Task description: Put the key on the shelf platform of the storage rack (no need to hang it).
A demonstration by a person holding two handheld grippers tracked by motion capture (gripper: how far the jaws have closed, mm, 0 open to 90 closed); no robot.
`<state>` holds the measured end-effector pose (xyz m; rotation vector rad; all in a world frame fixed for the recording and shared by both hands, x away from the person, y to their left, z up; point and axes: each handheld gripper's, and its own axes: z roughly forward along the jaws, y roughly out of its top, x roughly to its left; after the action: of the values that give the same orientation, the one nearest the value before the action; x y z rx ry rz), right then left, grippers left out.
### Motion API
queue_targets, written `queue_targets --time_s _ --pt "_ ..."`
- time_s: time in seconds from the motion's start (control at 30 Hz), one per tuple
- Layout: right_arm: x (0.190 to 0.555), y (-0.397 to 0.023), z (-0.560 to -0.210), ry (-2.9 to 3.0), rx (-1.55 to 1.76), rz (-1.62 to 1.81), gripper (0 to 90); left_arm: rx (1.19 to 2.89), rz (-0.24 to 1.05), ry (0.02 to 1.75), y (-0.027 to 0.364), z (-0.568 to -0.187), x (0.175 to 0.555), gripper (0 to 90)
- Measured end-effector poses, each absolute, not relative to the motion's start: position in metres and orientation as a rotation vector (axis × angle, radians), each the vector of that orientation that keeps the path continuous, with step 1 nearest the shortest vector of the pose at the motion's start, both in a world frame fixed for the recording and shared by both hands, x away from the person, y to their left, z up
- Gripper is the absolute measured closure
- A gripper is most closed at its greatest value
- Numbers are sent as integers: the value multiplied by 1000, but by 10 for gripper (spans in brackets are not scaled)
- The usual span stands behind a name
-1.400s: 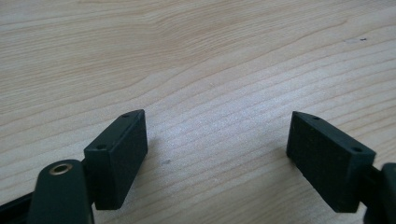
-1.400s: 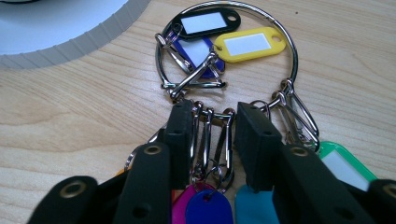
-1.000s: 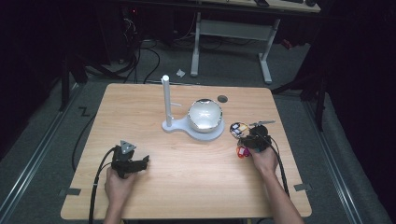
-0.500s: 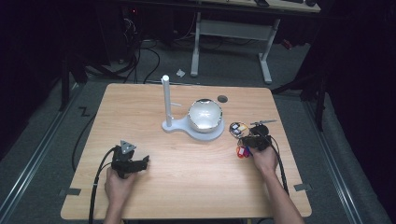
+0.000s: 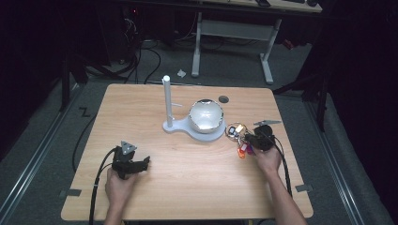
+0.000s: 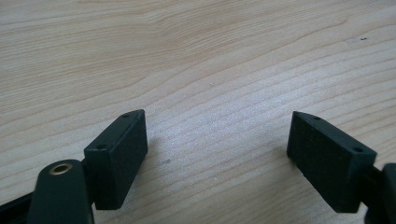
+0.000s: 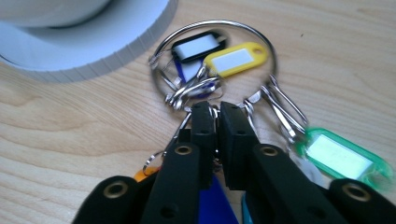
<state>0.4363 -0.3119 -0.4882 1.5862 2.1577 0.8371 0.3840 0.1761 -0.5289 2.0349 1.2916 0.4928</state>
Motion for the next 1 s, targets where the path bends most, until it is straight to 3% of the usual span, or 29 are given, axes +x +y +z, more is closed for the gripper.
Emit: queue_targets --time_s 0.67,1.0 --pt "420 -317 -459 2109 1479 983 890 2035 493 1292 176 -529 384 207" --pt "414 -316 -426 2089 1383 1054 890 2035 493 1292 176 -529 384 206"
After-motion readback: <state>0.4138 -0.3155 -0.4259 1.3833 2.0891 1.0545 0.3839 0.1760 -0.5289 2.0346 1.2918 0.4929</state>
